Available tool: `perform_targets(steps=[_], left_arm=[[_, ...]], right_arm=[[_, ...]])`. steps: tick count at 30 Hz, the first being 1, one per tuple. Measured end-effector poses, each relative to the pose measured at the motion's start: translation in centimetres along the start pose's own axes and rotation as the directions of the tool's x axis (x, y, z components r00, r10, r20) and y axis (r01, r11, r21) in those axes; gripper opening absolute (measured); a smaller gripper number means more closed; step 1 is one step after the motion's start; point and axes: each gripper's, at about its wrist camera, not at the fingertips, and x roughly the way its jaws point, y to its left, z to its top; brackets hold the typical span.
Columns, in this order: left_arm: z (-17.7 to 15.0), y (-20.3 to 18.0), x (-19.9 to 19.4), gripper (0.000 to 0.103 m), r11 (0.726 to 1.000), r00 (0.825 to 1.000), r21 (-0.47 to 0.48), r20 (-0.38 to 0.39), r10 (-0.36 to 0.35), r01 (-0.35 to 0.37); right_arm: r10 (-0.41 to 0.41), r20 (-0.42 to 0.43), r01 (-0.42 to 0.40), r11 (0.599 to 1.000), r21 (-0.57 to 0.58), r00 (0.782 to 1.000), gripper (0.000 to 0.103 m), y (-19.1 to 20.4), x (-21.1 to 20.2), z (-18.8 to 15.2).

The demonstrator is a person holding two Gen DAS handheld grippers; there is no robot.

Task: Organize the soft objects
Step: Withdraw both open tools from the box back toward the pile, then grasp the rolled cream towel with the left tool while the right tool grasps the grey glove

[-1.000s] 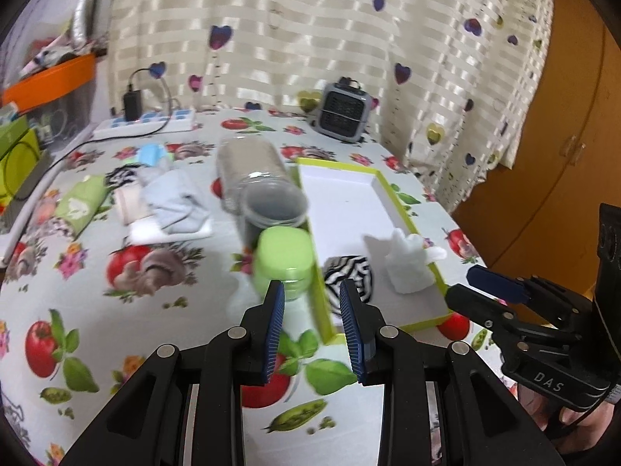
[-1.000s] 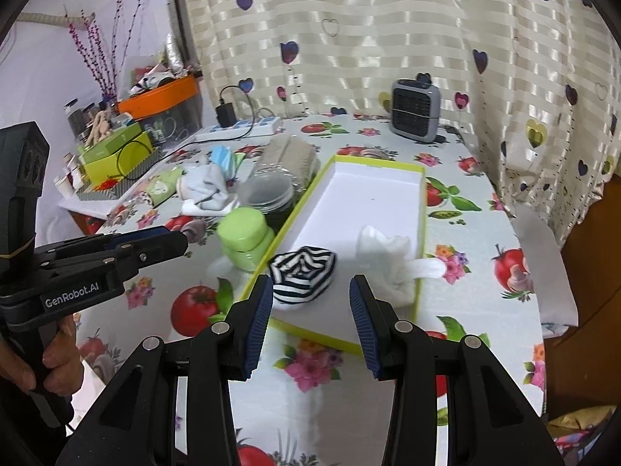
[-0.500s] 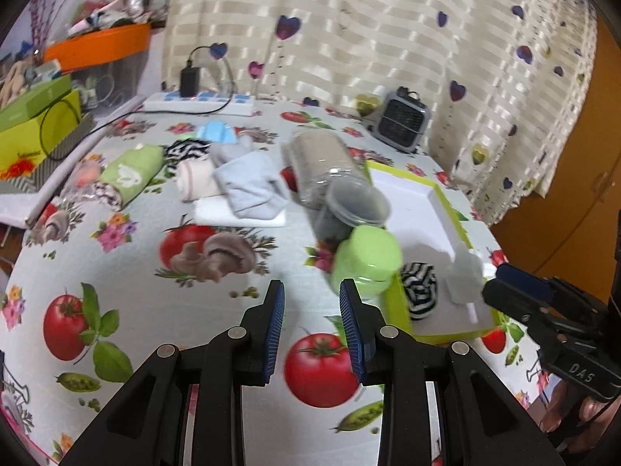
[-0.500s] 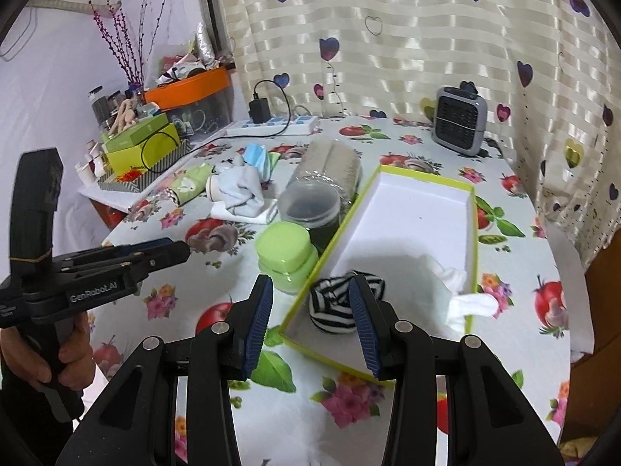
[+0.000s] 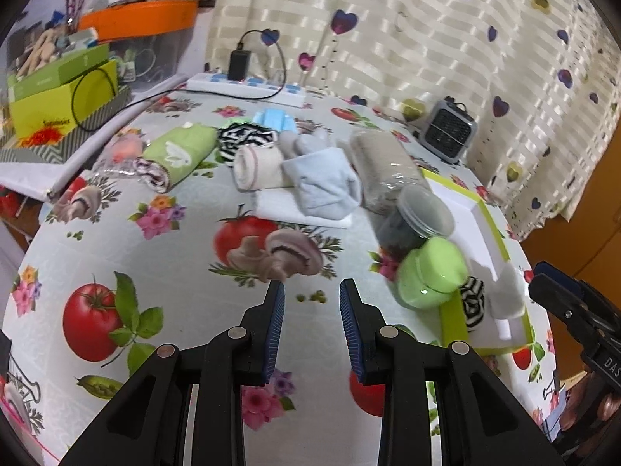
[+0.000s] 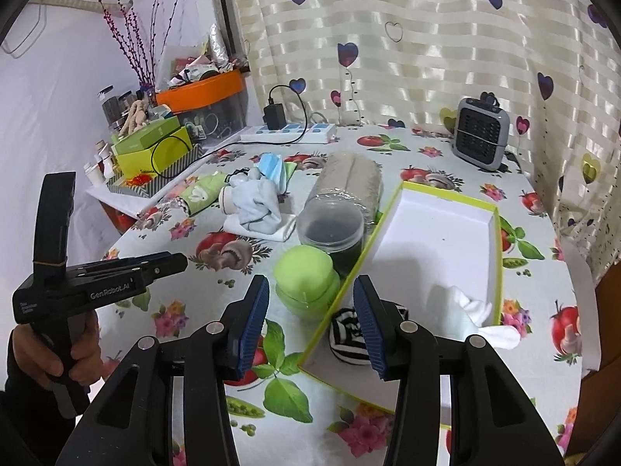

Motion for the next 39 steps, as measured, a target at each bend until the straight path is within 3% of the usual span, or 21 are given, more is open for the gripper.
perform_targets(steps=[22,39], left_arm=[[1.4,2.9,0.3,0.028,0.996,0.997,-0.048,0.012,0.072,-0.071],[2.2,3.7,0.7,0.028,0.994,0.996,-0.058,0.015,0.089,-0.088]], right_arm=[[0.12,-0.057,-0.124,0.988,-0.091,0.991,0.046,4.4,5.4,3.1],[0.123,-0.128,-0.14,0.981,-0.136,0.984,0.046,6.0,9.8,6.1]])
